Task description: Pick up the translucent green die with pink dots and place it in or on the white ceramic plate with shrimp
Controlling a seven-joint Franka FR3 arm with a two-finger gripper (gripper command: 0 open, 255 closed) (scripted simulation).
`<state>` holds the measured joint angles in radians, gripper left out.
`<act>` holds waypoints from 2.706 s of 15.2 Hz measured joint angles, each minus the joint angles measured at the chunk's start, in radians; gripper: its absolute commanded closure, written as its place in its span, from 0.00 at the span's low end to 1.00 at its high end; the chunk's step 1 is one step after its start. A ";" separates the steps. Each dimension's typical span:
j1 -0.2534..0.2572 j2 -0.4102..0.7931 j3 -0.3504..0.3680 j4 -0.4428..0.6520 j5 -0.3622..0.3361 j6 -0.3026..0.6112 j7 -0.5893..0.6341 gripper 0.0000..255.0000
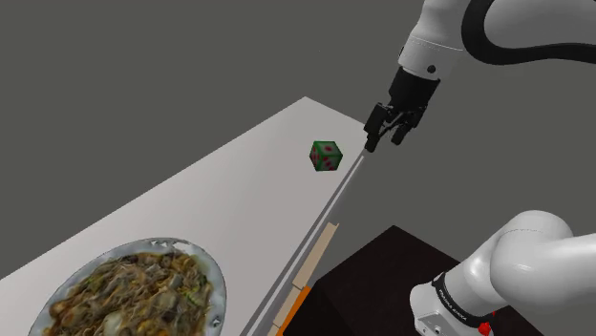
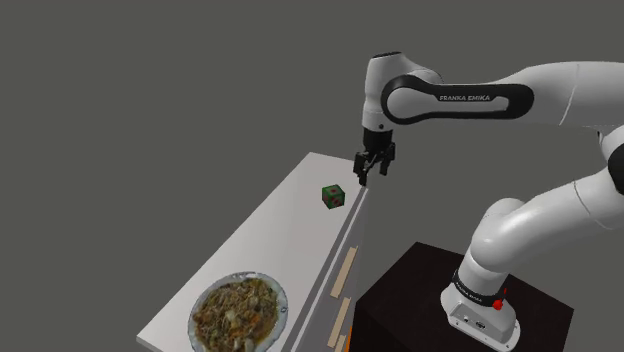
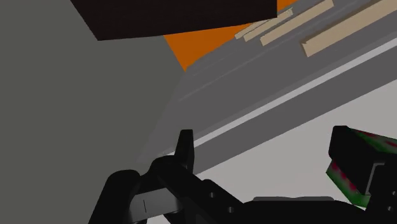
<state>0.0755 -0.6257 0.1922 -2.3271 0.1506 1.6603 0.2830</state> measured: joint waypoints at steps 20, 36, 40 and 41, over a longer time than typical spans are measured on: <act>0.022 0.256 0.205 0.104 0.005 0.194 0.244 0.00; 0.021 0.254 0.203 0.120 0.004 0.179 0.244 1.00; 0.020 0.252 0.198 0.166 0.002 0.129 0.246 1.00; 0.019 0.249 0.196 0.174 0.001 0.117 0.244 1.00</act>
<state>0.0948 -0.3766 0.3879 -2.1528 0.1521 1.7777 0.5269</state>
